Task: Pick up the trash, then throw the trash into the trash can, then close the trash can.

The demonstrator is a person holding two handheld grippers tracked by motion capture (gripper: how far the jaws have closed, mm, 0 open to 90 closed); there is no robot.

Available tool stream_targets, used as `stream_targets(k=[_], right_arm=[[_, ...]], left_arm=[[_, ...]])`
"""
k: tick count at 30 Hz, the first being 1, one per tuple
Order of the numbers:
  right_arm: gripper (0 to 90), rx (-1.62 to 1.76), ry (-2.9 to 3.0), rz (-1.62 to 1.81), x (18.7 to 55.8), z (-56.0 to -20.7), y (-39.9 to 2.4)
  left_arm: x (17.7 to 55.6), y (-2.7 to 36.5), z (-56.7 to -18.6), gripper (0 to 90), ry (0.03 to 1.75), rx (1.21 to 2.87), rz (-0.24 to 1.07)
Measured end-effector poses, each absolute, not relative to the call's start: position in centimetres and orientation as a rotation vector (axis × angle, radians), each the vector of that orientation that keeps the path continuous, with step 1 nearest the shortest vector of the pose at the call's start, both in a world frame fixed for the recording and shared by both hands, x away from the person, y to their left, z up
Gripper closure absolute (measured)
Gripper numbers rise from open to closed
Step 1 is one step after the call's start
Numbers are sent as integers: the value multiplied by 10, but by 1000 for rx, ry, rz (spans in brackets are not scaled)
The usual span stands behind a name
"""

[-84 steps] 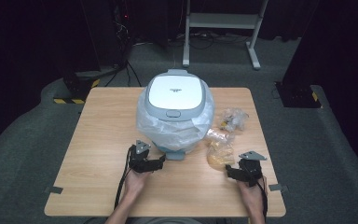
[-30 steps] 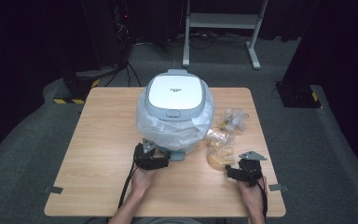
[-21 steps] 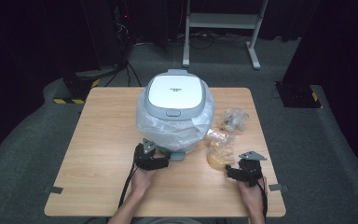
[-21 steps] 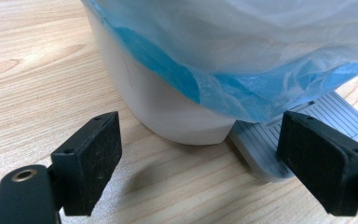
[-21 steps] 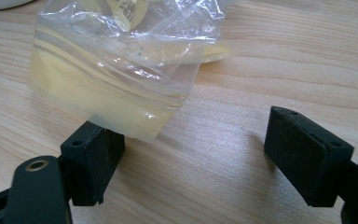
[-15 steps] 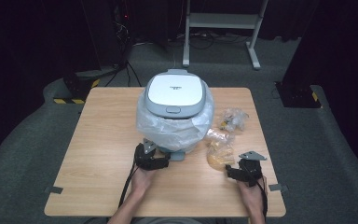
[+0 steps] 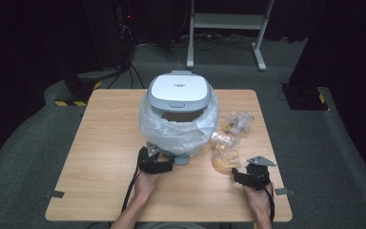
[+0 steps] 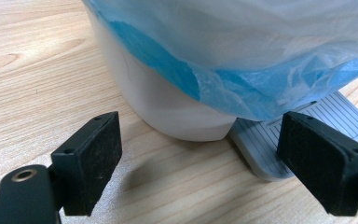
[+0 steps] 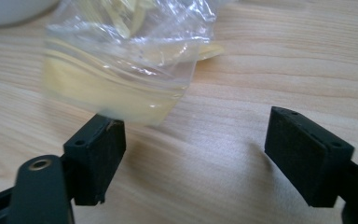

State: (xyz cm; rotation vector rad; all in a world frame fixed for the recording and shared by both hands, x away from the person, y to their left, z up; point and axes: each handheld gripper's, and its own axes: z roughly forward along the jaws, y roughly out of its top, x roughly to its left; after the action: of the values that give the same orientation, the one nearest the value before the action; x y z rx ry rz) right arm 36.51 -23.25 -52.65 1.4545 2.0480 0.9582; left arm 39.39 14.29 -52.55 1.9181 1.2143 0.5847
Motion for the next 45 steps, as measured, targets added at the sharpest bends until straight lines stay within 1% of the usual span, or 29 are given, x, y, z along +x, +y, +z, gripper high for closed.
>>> stream_targets(k=[3, 7, 11, 12, 15, 21, 23, 28, 33, 45], right_arm=[[193, 1434, 2033, 1009, 355, -522, -234], [163, 1432, 2038, 1038, 350, -519, -236], [152, 1414, 2024, 1072, 347, -515, -236], [150, 1411, 2025, 1082, 347, -514, -236], [150, 1395, 2033, 1098, 347, -513, -235], [182, 1366, 2051, 1133, 347, -509, -233], [191, 1365, 2055, 1143, 348, -508, -232], [222, 1326, 2061, 1178, 347, -499, -228], [227, 1298, 2077, 1193, 353, -490, -220], [225, 1253, 2129, 1152, 380, -482, -195]], left_arm=[[394, 142, -526, 140, 1219, 1913, 579], [394, 142, -526, 141, 1219, 1917, 593], [394, 141, -526, 140, 1225, 1922, 579], [394, 142, -526, 140, 1214, 1946, 576], [394, 142, -526, 141, 1223, 1929, 592], [394, 143, -526, 141, 1217, 1958, 575], [395, 142, -526, 141, 1223, 1934, 584], [396, 143, -527, 142, 1238, 1917, 553], [396, 143, -527, 142, 1237, 1926, 557], [400, 144, -528, 144, 1252, 1928, 504]])
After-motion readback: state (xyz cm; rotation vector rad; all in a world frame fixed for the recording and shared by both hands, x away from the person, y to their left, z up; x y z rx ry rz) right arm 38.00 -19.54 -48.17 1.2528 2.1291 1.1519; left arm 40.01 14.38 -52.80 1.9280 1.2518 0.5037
